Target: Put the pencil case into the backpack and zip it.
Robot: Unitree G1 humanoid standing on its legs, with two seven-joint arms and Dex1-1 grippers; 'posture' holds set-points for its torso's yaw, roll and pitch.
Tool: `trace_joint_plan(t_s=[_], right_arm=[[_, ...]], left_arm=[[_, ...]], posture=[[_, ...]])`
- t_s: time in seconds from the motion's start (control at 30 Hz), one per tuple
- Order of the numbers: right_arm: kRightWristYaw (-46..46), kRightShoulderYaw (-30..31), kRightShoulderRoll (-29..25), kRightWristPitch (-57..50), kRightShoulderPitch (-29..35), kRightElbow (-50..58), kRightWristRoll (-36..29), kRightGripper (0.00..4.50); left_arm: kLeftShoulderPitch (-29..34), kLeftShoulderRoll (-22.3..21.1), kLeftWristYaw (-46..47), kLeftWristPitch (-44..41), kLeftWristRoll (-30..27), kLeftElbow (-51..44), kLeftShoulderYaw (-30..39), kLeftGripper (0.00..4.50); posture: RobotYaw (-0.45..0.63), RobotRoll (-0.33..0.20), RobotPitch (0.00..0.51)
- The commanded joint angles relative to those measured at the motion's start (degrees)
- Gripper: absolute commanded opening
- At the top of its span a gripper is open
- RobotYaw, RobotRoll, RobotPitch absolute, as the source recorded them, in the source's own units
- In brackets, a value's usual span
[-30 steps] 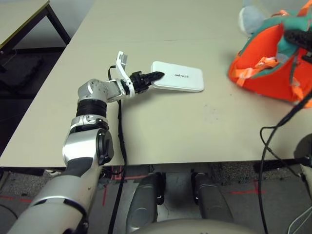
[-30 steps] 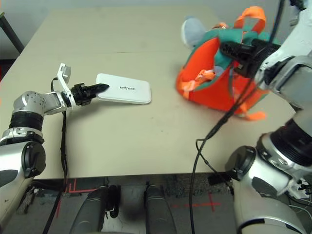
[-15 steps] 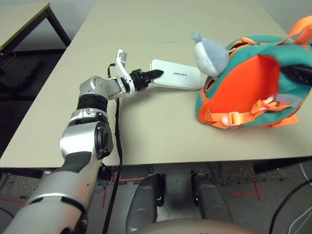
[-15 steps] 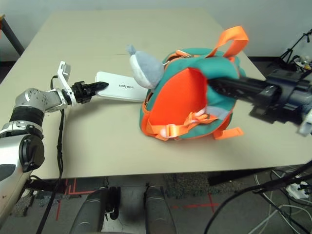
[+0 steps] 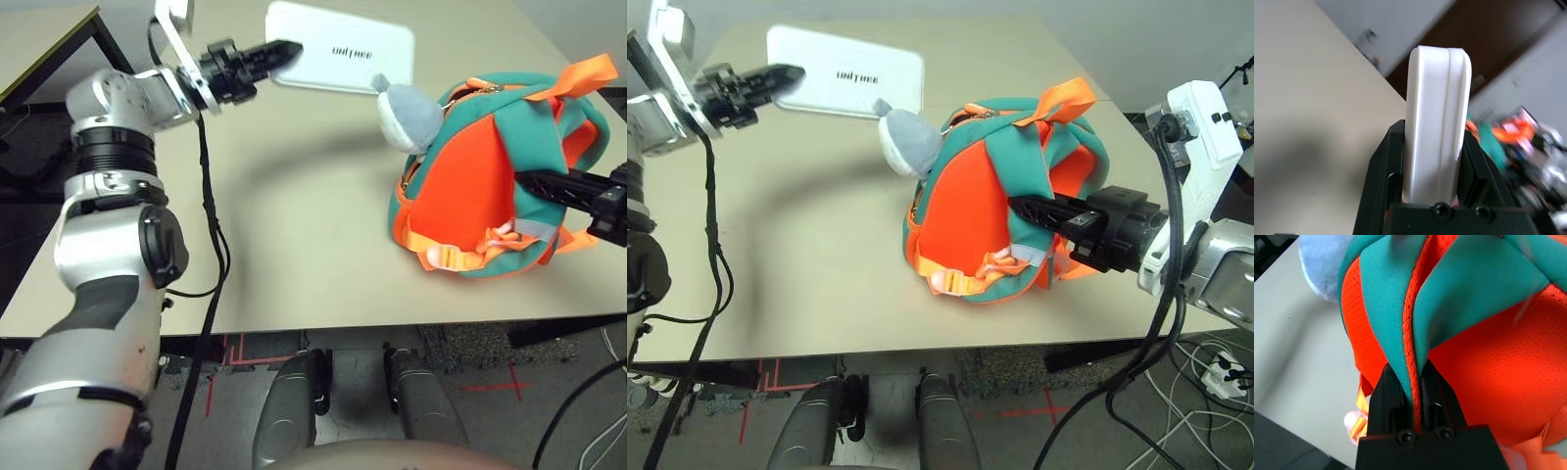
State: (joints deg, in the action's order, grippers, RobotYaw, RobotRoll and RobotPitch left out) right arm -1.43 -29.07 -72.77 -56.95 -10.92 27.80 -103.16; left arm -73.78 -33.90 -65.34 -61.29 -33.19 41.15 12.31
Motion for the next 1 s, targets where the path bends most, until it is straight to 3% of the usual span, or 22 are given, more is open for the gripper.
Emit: trace_joint_plan(t_s=[0.03,0.37,0.77,1.0], right_arm=[[1.6,2.7,-0.4,0.1,-1.1,-0.5,1.7,0.24],[3.6,3.1,-1.0,-0.9,-2.9,-2.1,3.5,0.24],[5.3,2.9,-1.1,-2.2,-2.2,-3.2,5.8,0.24],[6.2,3.9,-0.6,-2.1,-3.0,-3.7,6.6,0.24]], left_arm=[[3.5,-0.2,-3.6,-5.0,-3.1,-8.3,-3.0,1.44],[7.2,-0.9,-5.2,-9.2,-6.9,-14.0,-3.9,1.43],[3.4,-9.4,-10.5,-8.7,-7.0,-12.9,-4.8,1.43],[6.1,-11.4,-9.9,-12.8,-10.2,-18.0,-4.4,1.43]], posture=[[-0.01,0.000,0.153],[-0.02,0.000,0.155],[0.00,0.000,0.168],[0.02,0.000,0.172]])
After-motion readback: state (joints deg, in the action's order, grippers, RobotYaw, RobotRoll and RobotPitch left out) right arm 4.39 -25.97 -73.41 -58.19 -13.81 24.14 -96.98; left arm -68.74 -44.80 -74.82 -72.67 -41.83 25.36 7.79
